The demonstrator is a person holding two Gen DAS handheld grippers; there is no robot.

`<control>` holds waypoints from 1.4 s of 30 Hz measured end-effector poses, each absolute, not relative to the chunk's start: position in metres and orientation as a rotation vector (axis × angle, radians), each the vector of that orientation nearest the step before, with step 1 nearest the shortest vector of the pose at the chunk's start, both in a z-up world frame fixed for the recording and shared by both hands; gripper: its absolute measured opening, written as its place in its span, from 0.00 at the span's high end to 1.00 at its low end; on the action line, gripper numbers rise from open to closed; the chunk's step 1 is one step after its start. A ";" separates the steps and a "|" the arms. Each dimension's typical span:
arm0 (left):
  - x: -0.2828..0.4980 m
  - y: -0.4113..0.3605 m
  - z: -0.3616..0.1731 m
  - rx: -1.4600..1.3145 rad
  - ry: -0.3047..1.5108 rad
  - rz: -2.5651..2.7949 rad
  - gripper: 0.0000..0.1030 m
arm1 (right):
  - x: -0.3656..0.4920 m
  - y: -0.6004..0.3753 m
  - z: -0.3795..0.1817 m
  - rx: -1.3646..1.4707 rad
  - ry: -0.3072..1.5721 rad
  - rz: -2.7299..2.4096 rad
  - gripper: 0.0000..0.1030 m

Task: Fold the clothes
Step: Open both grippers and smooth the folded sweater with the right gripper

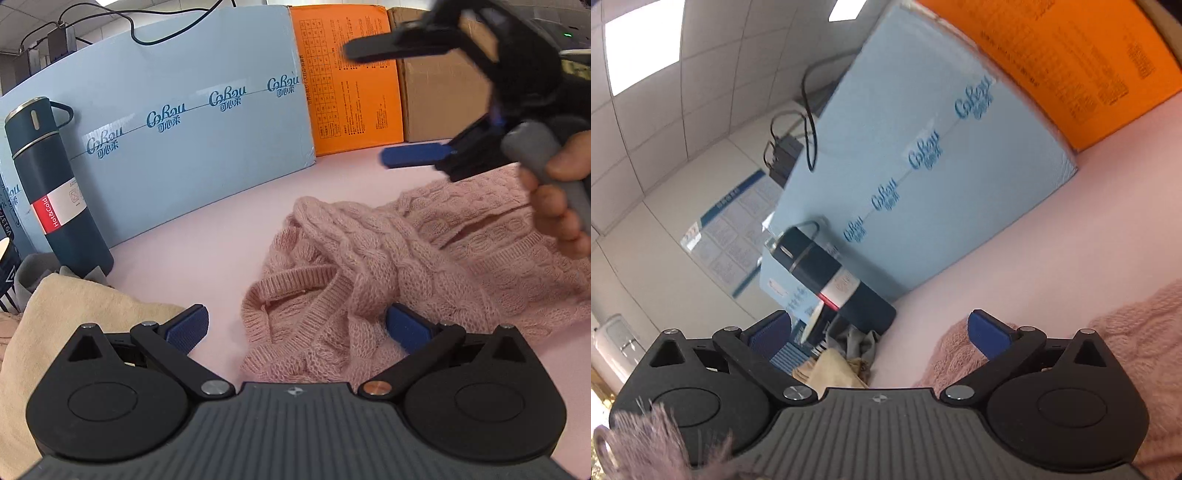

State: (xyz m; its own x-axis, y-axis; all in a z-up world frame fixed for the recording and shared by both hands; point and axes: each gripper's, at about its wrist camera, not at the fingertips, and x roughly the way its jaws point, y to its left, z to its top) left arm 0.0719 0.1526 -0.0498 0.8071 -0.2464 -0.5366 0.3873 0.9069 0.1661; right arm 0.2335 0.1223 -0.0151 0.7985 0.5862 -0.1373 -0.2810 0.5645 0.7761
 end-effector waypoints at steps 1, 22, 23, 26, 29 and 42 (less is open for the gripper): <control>0.070 0.154 -0.049 0.271 0.523 -0.341 0.00 | 0.215 0.113 -0.011 0.829 0.392 0.519 0.00; 0.042 0.165 -0.024 0.205 0.390 -0.081 0.00 | -0.120 -0.152 -0.049 1.123 0.164 -0.041 0.00; 0.035 0.160 -0.020 0.197 0.381 -0.099 0.00 | -0.123 -0.158 -0.051 1.138 0.154 -0.023 0.00; 0.016 0.138 -0.011 0.211 0.356 -0.172 0.00 | -0.119 -0.167 -0.056 1.150 0.202 0.018 0.00; -0.006 0.095 -0.008 0.324 0.326 -0.286 0.00 | -0.113 -0.169 -0.053 1.121 0.243 0.011 0.00; -0.074 -0.080 -0.038 0.552 0.247 -0.718 0.00 | -0.122 -0.153 -0.039 0.997 0.330 -0.043 0.00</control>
